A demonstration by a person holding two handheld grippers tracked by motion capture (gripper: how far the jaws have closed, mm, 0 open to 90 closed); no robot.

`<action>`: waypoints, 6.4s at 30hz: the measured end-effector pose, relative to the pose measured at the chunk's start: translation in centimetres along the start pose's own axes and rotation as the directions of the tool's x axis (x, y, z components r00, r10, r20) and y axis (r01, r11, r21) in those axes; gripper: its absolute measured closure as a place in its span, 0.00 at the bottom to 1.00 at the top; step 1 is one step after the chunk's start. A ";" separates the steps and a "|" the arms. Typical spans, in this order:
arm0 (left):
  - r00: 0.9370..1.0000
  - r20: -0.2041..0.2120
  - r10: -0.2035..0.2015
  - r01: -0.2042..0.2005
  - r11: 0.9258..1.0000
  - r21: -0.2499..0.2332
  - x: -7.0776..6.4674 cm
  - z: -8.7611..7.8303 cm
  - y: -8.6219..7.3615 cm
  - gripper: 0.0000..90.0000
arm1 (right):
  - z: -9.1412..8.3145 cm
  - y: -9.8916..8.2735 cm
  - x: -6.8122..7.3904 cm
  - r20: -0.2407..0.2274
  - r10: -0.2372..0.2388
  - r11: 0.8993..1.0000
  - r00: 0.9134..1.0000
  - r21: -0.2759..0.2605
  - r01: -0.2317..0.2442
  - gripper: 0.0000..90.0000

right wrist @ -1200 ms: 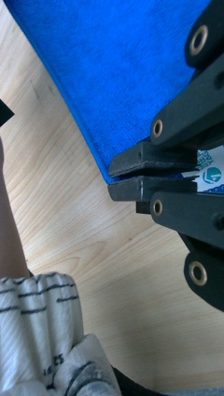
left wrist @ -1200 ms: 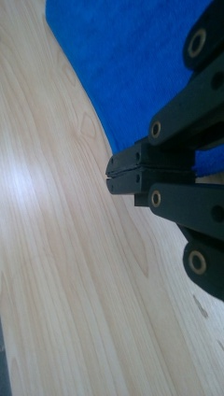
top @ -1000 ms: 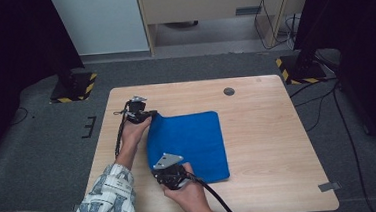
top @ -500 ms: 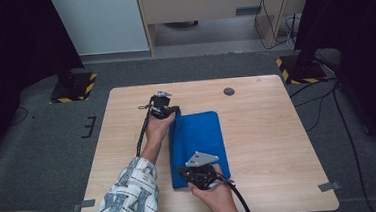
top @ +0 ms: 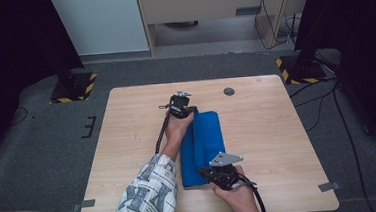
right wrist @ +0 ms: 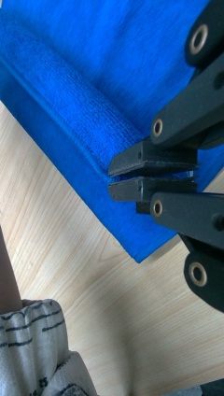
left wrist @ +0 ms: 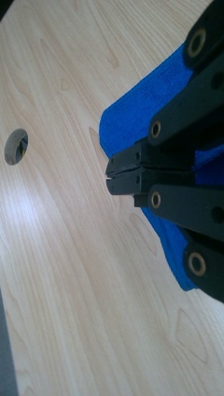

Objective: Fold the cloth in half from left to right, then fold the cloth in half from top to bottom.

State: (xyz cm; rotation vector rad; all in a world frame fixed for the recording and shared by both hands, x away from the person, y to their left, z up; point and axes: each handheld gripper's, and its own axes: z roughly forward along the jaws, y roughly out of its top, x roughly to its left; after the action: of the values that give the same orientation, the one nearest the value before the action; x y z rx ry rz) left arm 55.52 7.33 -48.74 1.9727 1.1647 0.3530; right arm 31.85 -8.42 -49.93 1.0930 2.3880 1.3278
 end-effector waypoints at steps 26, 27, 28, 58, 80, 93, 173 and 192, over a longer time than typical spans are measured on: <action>0.998 0.047 -0.029 0.028 0.999 0.018 -2.4 3.4 0.6 0.62 | -2.3 -2.3 -3.5 0.095 0.090 0.994 0.991 0.047 -0.095 0.64; 0.998 0.055 -0.023 0.023 1.000 0.011 -2.4 3.3 0.7 0.60 | -2.4 -2.3 -3.6 0.108 0.093 0.994 0.990 0.046 -0.099 0.56; 0.998 0.056 -0.012 0.012 1.000 0.004 -2.4 3.1 0.7 0.59 | -2.4 -2.3 -3.7 0.121 0.102 0.993 0.987 0.049 -0.108 0.51; 0.994 0.038 0.101 -0.102 0.994 0.040 1.9 -2.7 -1.6 0.17 | 0.3 3.9 -10.8 0.192 0.059 0.997 0.980 0.039 -0.068 0.20; 0.999 -0.013 0.052 -0.051 0.994 0.101 4.7 -1.9 -3.2 0.23 | 6.8 9.7 -18.2 0.211 0.040 0.994 0.977 0.093 -0.061 0.45; 0.999 0.002 0.043 -0.043 0.992 0.117 4.1 -1.7 -3.8 0.28 | 10.5 10.1 -21.6 0.203 0.127 0.985 0.971 0.087 -0.147 0.49; 0.996 -0.006 0.084 -0.084 0.992 -0.092 1.9 -4.6 0.0 0.97 | 5.1 12.8 -18.8 0.184 0.083 0.997 0.979 -0.018 -0.081 0.96; 0.985 0.017 0.172 -0.169 0.981 -0.097 -0.6 -7.4 -1.1 0.97 | 2.3 10.6 -16.8 0.156 0.063 0.997 0.986 -0.051 -0.056 0.96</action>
State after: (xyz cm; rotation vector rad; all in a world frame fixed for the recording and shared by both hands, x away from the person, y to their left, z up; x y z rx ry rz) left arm 50.21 10.78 -44.77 1.9921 0.9480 0.4628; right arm 50.22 -14.97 -45.73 1.2169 2.2171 1.2585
